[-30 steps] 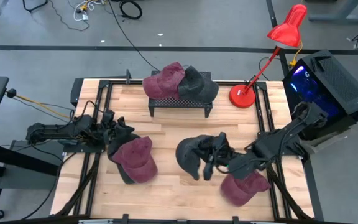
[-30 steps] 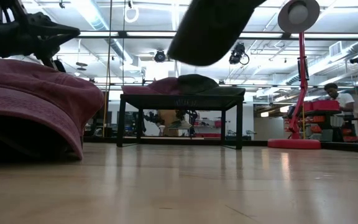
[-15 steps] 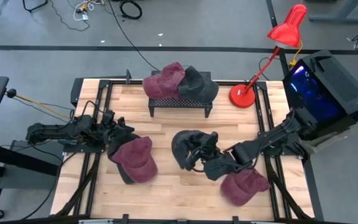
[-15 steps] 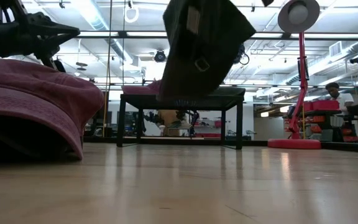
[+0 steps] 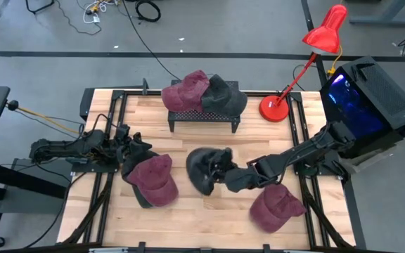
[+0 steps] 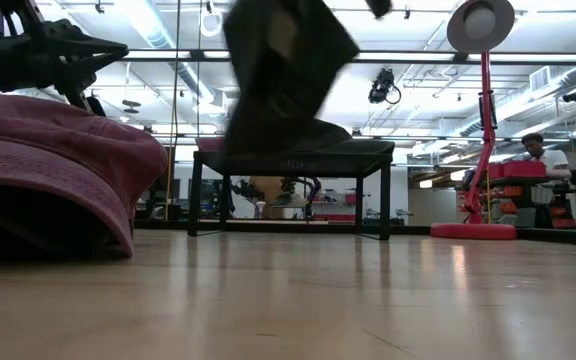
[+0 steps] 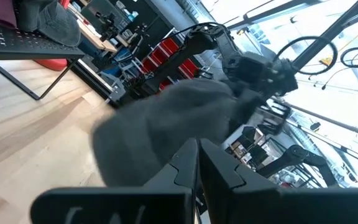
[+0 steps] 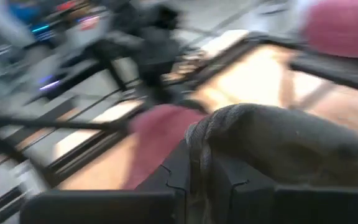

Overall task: Pick & Place hat
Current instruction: Move the right black cap

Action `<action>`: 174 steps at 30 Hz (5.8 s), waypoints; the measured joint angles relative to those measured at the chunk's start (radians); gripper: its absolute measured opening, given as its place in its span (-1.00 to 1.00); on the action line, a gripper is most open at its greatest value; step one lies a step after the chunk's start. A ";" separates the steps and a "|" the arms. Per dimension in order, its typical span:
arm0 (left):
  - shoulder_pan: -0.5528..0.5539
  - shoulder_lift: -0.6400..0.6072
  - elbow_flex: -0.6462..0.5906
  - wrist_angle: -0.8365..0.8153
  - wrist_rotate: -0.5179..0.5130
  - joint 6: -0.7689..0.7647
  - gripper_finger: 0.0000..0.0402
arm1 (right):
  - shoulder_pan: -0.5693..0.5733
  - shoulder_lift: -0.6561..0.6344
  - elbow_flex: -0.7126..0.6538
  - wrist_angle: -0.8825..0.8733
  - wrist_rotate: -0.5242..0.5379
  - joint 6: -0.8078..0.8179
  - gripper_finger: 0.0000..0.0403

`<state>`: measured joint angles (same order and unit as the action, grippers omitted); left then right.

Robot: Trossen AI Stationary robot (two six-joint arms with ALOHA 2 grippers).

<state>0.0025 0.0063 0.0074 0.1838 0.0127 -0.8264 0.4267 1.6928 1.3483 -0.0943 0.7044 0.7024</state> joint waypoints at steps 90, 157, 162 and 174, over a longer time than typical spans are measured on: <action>0.000 0.000 0.000 -0.085 -0.050 -0.016 -0.90 | -0.190 -0.129 -0.875 1.206 -0.173 -0.300 -0.89; 0.000 0.000 0.000 -0.076 -0.079 -0.027 -0.90 | -0.236 -0.036 -0.660 0.916 -0.698 0.409 0.55; 0.000 0.000 0.000 -0.076 -0.079 -0.027 -0.90 | -0.236 -0.036 -0.499 0.478 -0.630 0.357 0.55; 0.000 0.000 0.000 -0.076 -0.079 -0.024 -0.90 | -0.245 -0.036 -0.268 -0.164 -0.502 0.377 0.55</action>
<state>0.0025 0.0063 0.0073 0.1078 -0.0666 -0.8501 0.1821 1.6566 1.0806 -0.2587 0.2023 1.0794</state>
